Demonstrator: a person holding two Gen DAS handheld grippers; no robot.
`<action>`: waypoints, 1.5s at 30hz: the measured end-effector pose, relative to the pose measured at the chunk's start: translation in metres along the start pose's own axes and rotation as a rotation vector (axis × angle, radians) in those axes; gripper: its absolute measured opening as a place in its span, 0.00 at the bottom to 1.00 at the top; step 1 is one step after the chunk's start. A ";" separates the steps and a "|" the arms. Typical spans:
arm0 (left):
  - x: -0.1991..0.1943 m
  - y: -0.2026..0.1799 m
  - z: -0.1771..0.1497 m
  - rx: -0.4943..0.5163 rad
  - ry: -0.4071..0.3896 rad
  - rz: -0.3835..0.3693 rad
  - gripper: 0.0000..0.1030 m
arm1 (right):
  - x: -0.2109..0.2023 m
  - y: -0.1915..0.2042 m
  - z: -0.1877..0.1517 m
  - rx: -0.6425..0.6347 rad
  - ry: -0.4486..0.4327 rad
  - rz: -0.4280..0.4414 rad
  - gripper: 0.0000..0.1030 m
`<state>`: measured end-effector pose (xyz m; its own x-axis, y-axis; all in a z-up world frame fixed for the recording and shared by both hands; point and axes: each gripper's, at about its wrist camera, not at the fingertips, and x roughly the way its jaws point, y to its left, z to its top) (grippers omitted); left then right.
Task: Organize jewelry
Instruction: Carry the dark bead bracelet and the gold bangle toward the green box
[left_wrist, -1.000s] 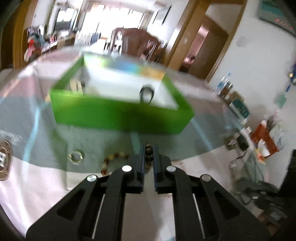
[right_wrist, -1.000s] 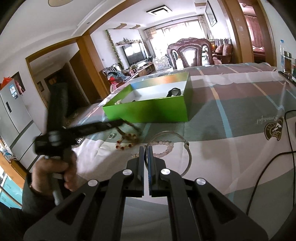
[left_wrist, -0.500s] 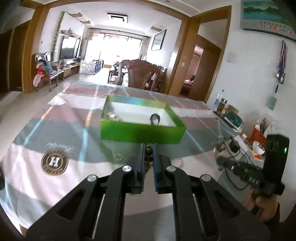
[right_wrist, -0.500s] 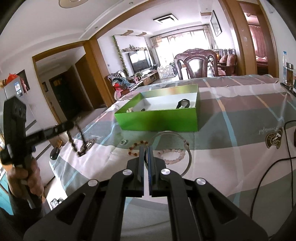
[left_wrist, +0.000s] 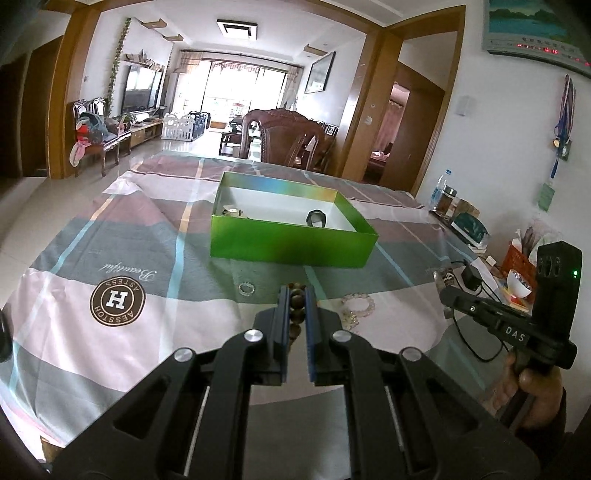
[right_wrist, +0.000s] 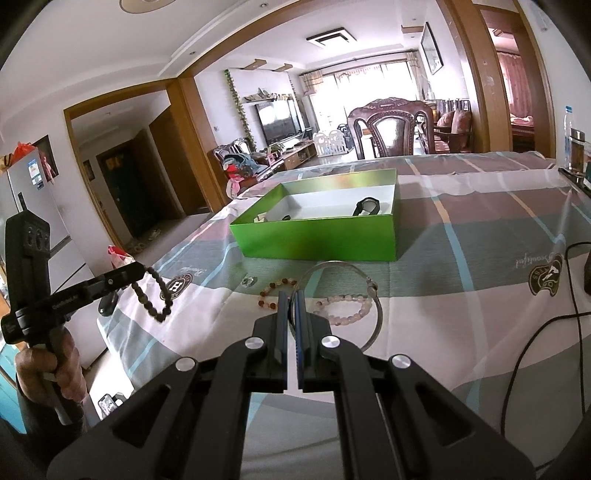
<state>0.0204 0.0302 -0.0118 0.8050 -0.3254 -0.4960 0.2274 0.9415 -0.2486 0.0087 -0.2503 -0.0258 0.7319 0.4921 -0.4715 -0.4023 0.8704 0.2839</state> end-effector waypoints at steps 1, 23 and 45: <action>0.000 0.000 0.000 -0.001 0.001 0.000 0.08 | 0.000 0.000 0.000 0.001 -0.001 0.000 0.03; 0.005 0.001 -0.004 0.000 0.024 0.000 0.08 | 0.004 -0.001 -0.002 -0.002 0.012 0.002 0.03; 0.019 -0.002 0.040 0.052 -0.020 0.016 0.08 | 0.016 0.001 0.034 -0.039 -0.013 0.027 0.03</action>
<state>0.0569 0.0254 0.0131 0.8195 -0.3094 -0.4824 0.2426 0.9499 -0.1971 0.0387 -0.2416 -0.0049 0.7276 0.5149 -0.4533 -0.4428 0.8572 0.2629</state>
